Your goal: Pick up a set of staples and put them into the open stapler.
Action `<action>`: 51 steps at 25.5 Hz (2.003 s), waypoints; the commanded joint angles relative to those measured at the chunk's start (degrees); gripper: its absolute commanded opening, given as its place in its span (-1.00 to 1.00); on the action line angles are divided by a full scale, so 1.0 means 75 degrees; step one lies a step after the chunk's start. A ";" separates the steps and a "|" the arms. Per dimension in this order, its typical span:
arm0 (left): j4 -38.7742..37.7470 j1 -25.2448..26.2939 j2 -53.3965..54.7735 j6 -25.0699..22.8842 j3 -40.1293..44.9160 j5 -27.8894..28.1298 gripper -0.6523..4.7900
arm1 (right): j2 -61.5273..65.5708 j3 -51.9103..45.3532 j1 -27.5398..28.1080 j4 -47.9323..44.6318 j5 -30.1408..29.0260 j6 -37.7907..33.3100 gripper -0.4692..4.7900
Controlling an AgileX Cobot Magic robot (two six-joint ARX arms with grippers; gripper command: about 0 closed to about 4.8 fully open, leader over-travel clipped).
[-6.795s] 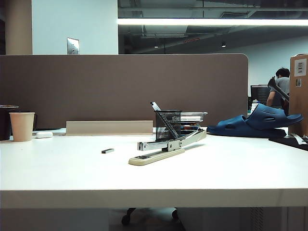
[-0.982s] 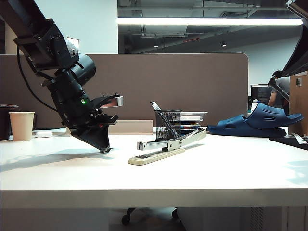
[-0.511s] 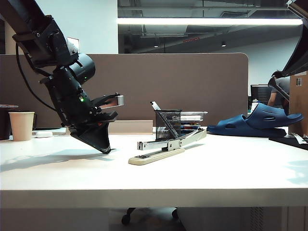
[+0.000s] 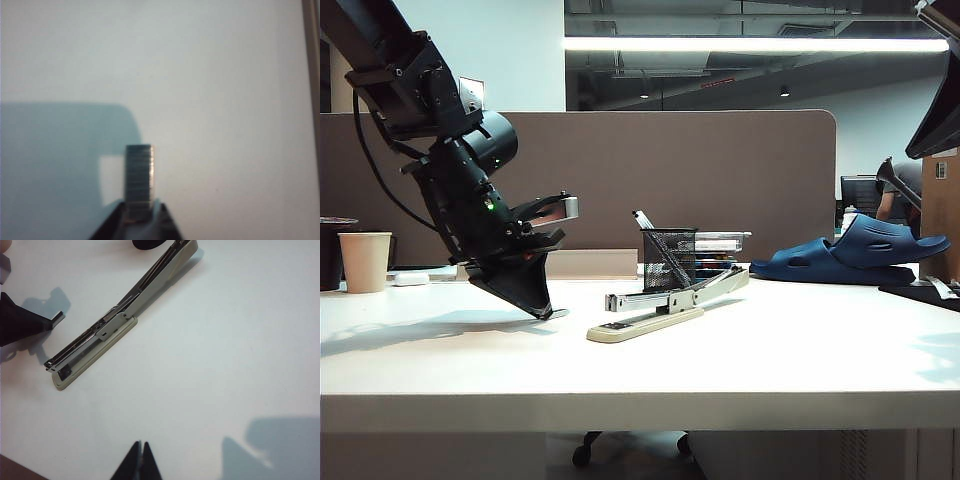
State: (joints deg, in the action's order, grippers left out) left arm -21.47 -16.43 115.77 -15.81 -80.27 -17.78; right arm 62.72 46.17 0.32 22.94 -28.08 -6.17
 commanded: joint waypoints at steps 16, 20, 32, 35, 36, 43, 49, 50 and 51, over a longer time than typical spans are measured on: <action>0.0740 0.0003 -0.0052 -0.0006 -0.0032 -0.0064 -0.17 | -0.0015 0.0055 0.0003 -0.0119 0.0009 0.0003 -0.84; 0.0058 0.0003 -0.0175 -0.0006 -0.0032 -0.1227 -0.17 | -0.0006 0.0055 0.0003 -0.0122 0.0012 0.0026 -0.84; -0.0050 -0.0038 -0.0595 0.0000 -0.0114 -0.3191 -0.17 | 0.0026 0.0052 0.0003 -0.0125 0.0012 0.0026 -0.84; -0.0149 -0.0207 -0.0743 -0.0006 -0.0154 -0.3319 -0.17 | 0.0026 0.0050 0.0003 -0.0125 0.0012 0.0026 -0.84; -0.0166 -0.0382 -0.0810 -0.0009 -0.0160 -0.3252 -0.17 | 0.0026 0.0050 0.0003 -0.0125 0.0012 0.0026 -0.84; -0.0131 -0.1364 -0.0836 -0.0044 -0.0181 -0.1851 -0.20 | 0.0026 0.0050 0.0006 -0.0119 0.0009 0.0026 -0.84; -0.0047 -0.1422 -0.0836 0.0437 -0.0184 -0.0775 -0.20 | 0.0026 0.0050 0.0003 -0.0117 0.0006 0.0026 -0.84; -0.0073 -0.1425 -0.0836 0.0597 -0.0184 -0.0778 -0.20 | 0.0026 0.0050 0.0003 -0.0117 0.0006 0.0026 -0.84; -0.0093 -0.1425 -0.0836 0.0697 -0.0181 -0.0778 -0.20 | 0.0029 0.0050 0.0003 -0.0117 0.0006 0.0026 -0.84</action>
State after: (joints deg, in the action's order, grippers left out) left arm -22.11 -26.87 109.80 -12.75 -81.45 -23.40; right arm 63.07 46.17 0.40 22.92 -27.92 -6.15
